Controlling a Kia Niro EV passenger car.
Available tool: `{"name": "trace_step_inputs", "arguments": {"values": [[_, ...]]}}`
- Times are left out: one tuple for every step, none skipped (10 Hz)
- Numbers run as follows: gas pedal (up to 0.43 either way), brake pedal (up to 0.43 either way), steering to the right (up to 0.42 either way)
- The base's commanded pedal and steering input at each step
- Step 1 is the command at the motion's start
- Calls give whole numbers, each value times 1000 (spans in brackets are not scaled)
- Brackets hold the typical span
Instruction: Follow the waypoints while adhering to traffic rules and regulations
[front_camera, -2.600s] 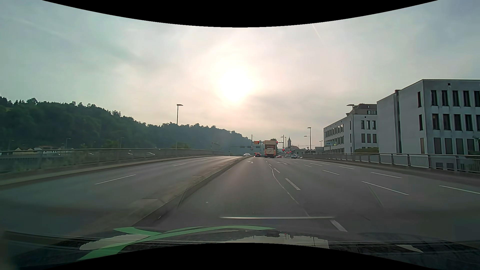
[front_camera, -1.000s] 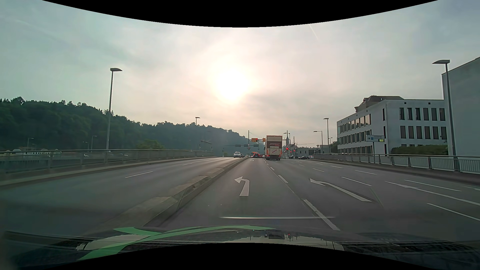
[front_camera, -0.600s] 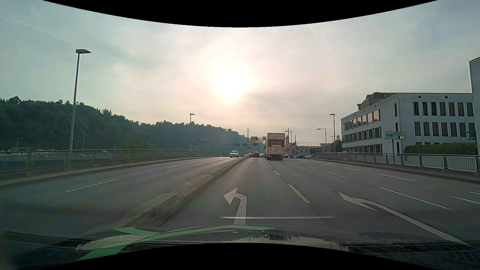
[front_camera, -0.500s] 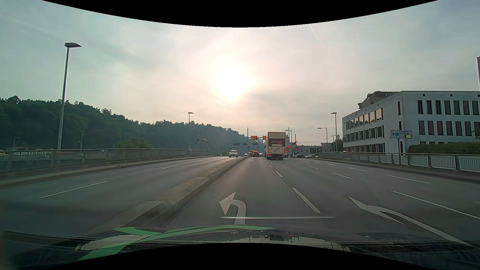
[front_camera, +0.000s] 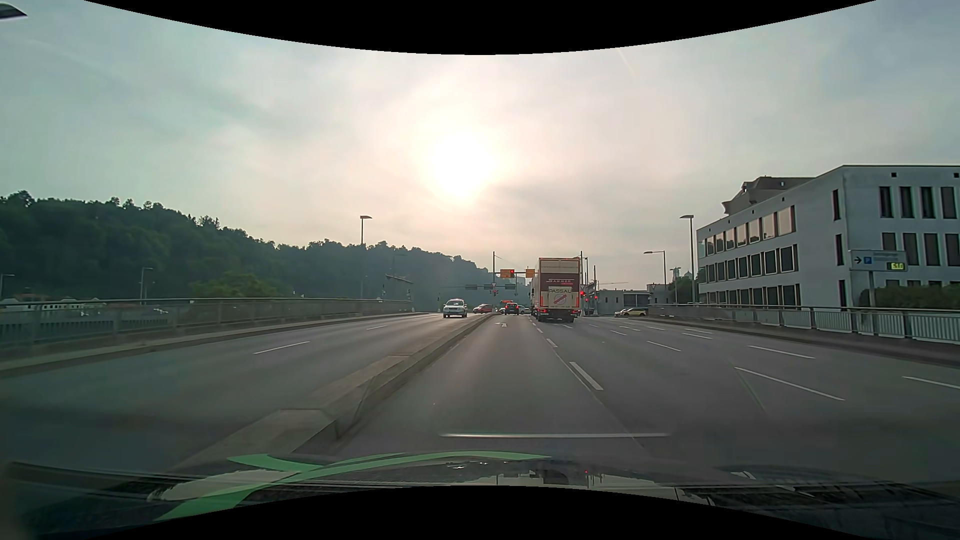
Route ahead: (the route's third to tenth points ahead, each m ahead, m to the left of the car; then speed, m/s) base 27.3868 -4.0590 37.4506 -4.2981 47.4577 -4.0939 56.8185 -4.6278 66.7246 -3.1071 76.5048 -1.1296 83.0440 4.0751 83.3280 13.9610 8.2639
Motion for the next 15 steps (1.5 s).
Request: {"name": "trace_step_inputs", "arguments": {"values": [[0, 0, 3], [0, 0, 3], [0, 0, 3], [0, 0, 2], [0, 0, 2], [0, 0, 2], [8, 0, 1], [28, 0, 2], [47, 0, 2], [47, 0, 3], [47, 0, 3], [47, 0, 3], [47, 0, 3], [47, 0, 3], [47, 0, 3]]}}
